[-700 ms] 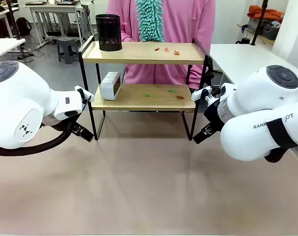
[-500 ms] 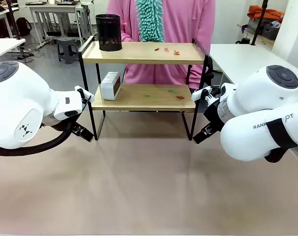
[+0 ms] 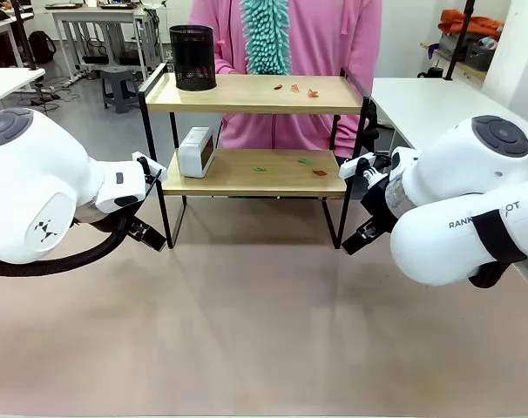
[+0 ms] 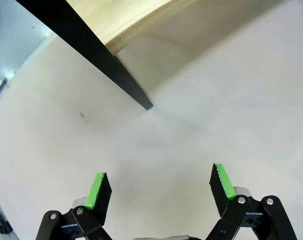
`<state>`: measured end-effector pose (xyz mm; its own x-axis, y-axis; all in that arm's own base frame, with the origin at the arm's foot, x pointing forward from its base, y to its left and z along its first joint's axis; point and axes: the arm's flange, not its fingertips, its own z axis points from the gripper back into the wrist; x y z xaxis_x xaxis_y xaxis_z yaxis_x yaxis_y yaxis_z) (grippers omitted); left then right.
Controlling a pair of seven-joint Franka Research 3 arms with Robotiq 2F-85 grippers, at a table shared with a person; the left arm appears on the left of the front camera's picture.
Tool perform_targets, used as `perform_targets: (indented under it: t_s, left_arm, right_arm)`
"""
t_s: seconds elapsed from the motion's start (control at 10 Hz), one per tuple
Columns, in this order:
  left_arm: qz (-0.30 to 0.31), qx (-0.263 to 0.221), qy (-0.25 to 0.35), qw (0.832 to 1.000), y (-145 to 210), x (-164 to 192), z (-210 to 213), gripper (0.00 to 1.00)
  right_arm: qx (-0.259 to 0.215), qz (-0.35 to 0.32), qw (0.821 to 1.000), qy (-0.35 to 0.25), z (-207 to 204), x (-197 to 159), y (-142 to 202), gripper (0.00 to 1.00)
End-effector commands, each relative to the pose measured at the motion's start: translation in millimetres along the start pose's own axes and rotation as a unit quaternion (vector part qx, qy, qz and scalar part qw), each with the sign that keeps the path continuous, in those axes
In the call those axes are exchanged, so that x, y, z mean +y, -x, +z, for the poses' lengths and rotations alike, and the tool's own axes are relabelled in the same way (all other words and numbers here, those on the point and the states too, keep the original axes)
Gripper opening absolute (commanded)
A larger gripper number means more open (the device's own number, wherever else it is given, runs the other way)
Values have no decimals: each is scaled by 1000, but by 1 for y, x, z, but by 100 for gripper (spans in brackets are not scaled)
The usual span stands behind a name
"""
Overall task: Clean the shelf.
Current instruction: Pick up the Duster from the human.
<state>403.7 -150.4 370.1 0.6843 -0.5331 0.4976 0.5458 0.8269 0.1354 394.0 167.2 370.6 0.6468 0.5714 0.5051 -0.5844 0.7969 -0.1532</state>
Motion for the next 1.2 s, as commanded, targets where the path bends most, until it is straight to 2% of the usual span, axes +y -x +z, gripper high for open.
perform_targets:
  t_s: [0.0,0.4,0.5,0.6,0.7,0.8,0.9,1.0,1.1]
  left_arm:
    - [0,0,0,1000,0,0,0,100]
    - [0,0,0,1000,0,0,0,100]
    - [-11,50,50,997,3,2,33,100]
    - [25,58,84,994,8,9,71,100]
    - [74,38,85,993,19,22,111,100]
    - [115,-28,110,987,34,38,149,100]
    - [174,-107,138,969,52,63,185,100]
    - [221,-177,181,942,73,88,202,100]
    - [277,-252,222,900,97,111,209,100]
  right_arm:
    - [0,0,1000,0,0,0,0,100]
    - [0,0,1000,0,0,0,0,100]
    - [7,-31,998,-59,41,3,-8,100]
    - [-24,-100,990,-94,82,2,-9,100]
    - [-71,-166,973,-147,123,-5,-2,100]
    - [-115,-218,944,-220,162,-20,15,100]
    - [-168,-274,913,-250,192,-46,42,100]
    - [-213,-328,876,-282,210,-76,71,100]
    - [-247,-378,838,-308,220,-106,105,100]
